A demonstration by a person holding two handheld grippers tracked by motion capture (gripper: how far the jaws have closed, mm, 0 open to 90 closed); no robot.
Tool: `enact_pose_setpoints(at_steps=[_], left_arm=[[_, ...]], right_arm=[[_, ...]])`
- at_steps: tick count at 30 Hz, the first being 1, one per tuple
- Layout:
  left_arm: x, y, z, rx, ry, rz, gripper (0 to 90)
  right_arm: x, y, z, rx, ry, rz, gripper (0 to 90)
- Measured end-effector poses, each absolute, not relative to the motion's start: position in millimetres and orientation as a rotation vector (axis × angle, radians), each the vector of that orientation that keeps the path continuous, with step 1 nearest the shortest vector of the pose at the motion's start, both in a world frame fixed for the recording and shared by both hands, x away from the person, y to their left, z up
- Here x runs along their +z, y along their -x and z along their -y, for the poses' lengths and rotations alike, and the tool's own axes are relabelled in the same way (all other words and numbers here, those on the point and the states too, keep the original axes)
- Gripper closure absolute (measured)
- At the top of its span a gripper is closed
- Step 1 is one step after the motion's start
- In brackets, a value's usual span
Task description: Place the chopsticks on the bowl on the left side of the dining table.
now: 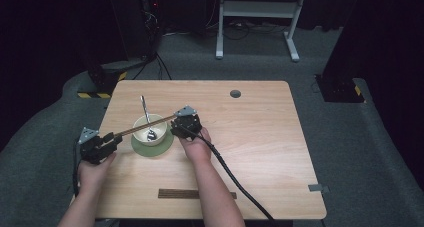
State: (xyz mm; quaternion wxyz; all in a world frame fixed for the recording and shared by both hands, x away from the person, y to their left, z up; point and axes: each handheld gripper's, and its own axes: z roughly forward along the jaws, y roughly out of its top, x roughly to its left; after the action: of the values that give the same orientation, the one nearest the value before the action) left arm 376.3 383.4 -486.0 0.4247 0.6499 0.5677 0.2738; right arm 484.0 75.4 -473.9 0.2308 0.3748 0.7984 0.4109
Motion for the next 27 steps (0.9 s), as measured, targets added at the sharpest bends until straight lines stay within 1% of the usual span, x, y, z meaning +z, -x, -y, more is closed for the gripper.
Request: enact_pose_setpoints(at_steps=[10,13,20,27], left_arm=[[-486.9,-377.4,-382.0,0.682,-1.631,-1.409,57.1],[-487.2,-377.8,-381.8,0.675,-1.638,-1.402,57.2],[-487.1,-378.0,-380.8,0.665,-1.641,-1.392,56.6],[-487.1,-377.7,-379.4,0.657,-1.653,-1.374,55.5]], right_arm=[[-481.2,-498.0,-78.6,1.165,-1.009,-2.217,37.4],[-482.2,-499.7,-78.1,1.165,-0.997,-2.237,41.1],[-480.2,-496.0,-77.5,1.138,-0.984,-2.258,42.4],[-482.9,-480.0,-66.4,1.154,-0.985,-2.238,45.2]])
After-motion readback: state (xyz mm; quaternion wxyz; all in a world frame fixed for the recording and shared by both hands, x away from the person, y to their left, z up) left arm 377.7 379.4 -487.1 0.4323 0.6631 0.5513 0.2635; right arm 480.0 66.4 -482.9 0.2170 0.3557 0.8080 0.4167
